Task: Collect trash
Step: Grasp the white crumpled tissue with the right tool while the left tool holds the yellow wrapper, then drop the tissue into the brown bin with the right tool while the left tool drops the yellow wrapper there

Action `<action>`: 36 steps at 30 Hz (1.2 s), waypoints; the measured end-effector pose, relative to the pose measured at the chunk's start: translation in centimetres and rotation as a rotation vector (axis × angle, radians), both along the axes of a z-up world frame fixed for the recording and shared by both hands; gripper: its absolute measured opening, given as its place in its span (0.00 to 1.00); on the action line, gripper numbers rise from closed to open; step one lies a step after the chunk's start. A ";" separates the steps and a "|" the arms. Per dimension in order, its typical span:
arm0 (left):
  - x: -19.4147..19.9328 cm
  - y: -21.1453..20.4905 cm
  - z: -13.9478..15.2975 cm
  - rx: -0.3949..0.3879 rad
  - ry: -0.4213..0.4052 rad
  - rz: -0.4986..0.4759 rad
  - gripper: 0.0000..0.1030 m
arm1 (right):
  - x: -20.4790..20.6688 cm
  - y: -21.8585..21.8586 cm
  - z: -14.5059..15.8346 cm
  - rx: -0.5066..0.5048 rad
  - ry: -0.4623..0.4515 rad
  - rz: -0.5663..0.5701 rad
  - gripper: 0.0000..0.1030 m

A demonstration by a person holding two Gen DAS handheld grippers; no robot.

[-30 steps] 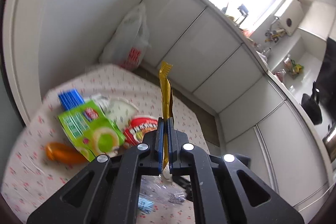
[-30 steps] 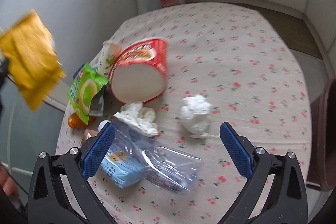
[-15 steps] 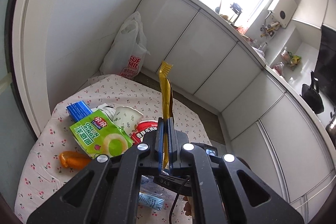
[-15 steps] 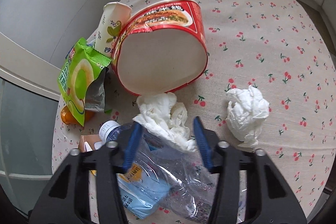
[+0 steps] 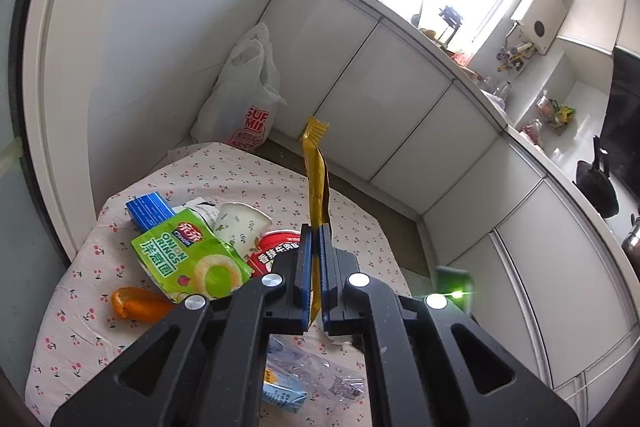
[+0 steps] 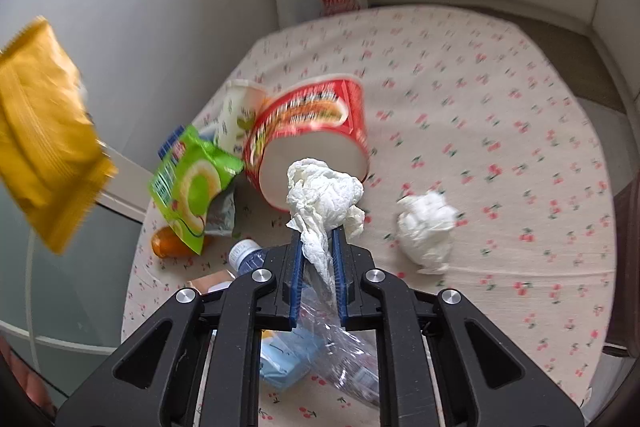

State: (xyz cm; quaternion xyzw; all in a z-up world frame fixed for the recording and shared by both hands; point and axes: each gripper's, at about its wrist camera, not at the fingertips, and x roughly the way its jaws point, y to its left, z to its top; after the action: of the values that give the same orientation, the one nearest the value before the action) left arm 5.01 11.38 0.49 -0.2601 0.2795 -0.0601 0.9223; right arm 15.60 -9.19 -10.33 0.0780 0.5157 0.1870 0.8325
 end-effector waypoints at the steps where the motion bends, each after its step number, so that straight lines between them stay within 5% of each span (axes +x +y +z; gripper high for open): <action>1: 0.1 -0.2 -0.1 0.000 0.000 -0.005 0.03 | -0.2 -0.7 0.7 0.004 -0.020 -0.012 0.12; 13: 0.7 -4.4 -0.5 0.025 0.001 -0.066 0.03 | -4.2 -15.3 7.2 -0.002 -0.234 -0.359 0.13; 19: 1.2 -8.2 -1.0 0.056 0.007 -0.127 0.03 | -6.6 -22.4 8.0 -0.208 -0.312 -0.637 0.19; 23: 1.7 -11.4 -1.2 0.072 0.005 -0.181 0.03 | -8.1 -25.2 8.0 -0.306 -0.334 -0.731 0.37; 27: 2.1 -15.9 -1.1 0.084 -0.012 -0.253 0.03 | -10.3 -28.2 9.0 -0.308 -0.379 -0.827 0.75; 30: 2.4 -19.8 -1.1 0.112 -0.022 -0.313 0.03 | -12.3 -30.3 10.0 -0.275 -0.433 -0.920 0.92; 36: 4.0 -28.0 -1.7 0.085 0.002 -0.432 0.03 | -16.4 -35.4 10.9 -0.223 -0.491 -1.106 0.93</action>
State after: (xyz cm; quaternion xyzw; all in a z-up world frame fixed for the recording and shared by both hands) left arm 8.97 -16.58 -1.25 -0.1552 0.3317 -0.2443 0.8979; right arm -0.83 -44.55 0.57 0.2012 0.2085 -0.3150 0.9038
